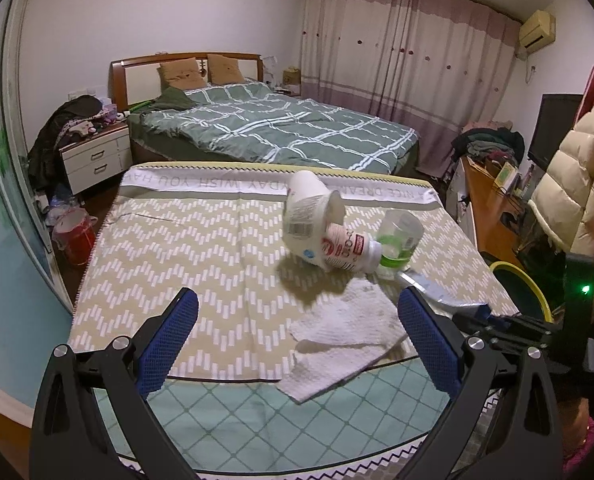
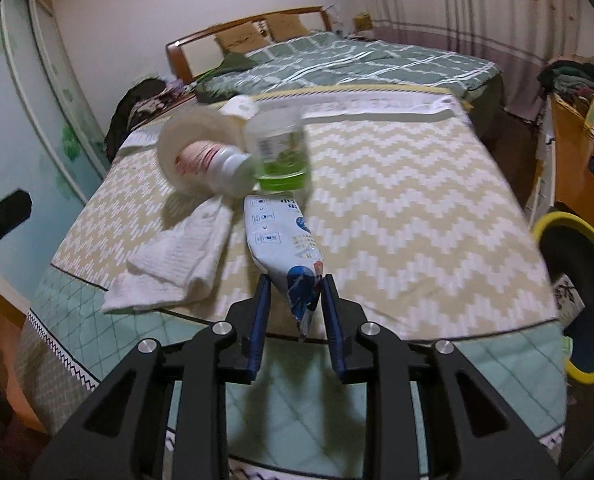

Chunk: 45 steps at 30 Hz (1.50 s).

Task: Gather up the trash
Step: 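Carry the tube with the right gripper into the bin and release, then grasp the white paper towel with the left gripper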

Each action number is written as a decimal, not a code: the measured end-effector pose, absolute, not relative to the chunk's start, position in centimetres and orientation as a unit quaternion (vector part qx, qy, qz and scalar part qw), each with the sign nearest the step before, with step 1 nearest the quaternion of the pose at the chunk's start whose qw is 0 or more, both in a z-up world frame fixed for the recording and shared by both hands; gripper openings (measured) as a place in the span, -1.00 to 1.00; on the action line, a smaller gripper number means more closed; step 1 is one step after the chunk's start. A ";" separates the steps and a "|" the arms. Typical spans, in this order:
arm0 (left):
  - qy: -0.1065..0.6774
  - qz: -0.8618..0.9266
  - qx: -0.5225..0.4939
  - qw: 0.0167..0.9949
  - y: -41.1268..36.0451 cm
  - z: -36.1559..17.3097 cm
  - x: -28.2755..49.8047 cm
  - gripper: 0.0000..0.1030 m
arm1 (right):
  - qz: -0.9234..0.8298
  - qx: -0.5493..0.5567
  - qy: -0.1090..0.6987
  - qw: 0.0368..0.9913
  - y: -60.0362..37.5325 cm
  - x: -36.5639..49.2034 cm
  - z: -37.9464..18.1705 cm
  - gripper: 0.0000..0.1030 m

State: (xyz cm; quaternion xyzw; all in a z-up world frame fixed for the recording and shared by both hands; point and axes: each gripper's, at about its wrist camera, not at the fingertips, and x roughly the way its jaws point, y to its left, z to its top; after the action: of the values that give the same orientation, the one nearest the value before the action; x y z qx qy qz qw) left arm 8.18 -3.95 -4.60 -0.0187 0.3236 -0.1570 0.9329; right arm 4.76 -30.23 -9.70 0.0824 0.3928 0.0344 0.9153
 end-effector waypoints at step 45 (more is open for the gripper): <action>0.388 -0.216 0.023 0.896 -10.6 -9.1 10.8 0.91 | -0.264 0.186 0.350 0.879 -50.1 1.3 -10.9 -0.34</action>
State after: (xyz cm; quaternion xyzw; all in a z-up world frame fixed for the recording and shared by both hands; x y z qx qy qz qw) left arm 10.85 -10.64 -9.09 0.0234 0.3882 -0.2160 0.8956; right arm 1.31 -50.05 -10.94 0.1861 0.3497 -0.2640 0.8794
